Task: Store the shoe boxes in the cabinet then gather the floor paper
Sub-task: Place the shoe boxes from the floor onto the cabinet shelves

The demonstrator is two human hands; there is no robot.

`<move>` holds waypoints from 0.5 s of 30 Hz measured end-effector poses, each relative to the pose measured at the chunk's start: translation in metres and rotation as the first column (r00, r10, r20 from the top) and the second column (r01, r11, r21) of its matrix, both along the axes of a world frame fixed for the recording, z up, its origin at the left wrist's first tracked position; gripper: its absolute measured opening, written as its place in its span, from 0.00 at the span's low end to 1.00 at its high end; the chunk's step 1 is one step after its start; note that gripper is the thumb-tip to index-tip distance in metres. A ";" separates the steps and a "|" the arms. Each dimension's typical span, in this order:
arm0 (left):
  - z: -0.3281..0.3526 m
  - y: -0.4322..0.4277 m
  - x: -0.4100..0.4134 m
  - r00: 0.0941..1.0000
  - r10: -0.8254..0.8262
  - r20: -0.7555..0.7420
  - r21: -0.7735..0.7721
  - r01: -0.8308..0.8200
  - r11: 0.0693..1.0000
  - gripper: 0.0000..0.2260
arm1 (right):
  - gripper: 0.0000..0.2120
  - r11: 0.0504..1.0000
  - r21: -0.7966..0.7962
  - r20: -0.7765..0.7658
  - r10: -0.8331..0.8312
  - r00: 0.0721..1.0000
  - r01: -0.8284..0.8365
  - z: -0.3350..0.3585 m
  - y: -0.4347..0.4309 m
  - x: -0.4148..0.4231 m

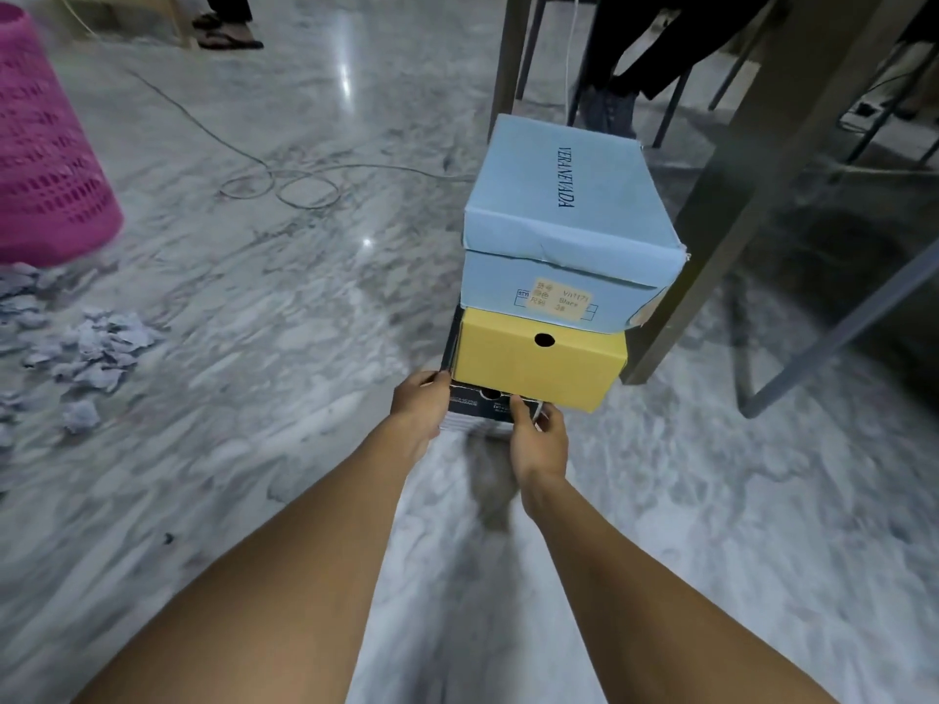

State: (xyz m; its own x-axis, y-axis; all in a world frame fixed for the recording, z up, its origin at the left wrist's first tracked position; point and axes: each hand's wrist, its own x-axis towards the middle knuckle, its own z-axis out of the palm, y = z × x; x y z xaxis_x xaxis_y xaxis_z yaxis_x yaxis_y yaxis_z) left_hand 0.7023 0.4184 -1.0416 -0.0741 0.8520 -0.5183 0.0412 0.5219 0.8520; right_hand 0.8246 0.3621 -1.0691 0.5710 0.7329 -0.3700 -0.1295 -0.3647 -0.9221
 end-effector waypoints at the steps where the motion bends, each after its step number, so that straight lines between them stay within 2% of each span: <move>1: 0.000 -0.001 -0.002 1.000 0.013 0.013 0.001 -0.013 1.000 0.06 | 0.21 1.000 -0.001 0.001 -0.006 1.000 0.006 0.000 0.000 -0.001; 9: -0.003 -0.029 -0.044 0.993 0.097 0.061 -0.022 -0.096 0.995 0.02 | 0.13 0.997 -0.024 0.040 0.070 0.997 -0.069 0.001 -0.034 -0.033; 13: -0.009 -0.068 -0.082 0.982 0.176 0.069 -0.033 -0.174 0.984 0.08 | 0.12 0.987 -0.030 0.048 0.162 0.986 -0.160 -0.001 -0.067 -0.065; 15: -0.005 -0.093 -0.104 0.973 0.216 0.076 -0.038 -0.214 0.976 0.09 | 0.15 0.976 -0.024 0.050 0.218 0.975 -0.217 0.000 -0.086 -0.083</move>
State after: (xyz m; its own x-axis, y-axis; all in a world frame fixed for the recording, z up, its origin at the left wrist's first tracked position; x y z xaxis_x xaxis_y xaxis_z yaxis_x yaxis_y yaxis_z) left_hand 0.5987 0.3254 -1.0461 -0.2115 0.8050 -0.5543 -0.1420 0.5358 0.8323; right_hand 0.7416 0.2765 -1.0692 0.4176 0.8348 -0.3587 0.0027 -0.3959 -0.9183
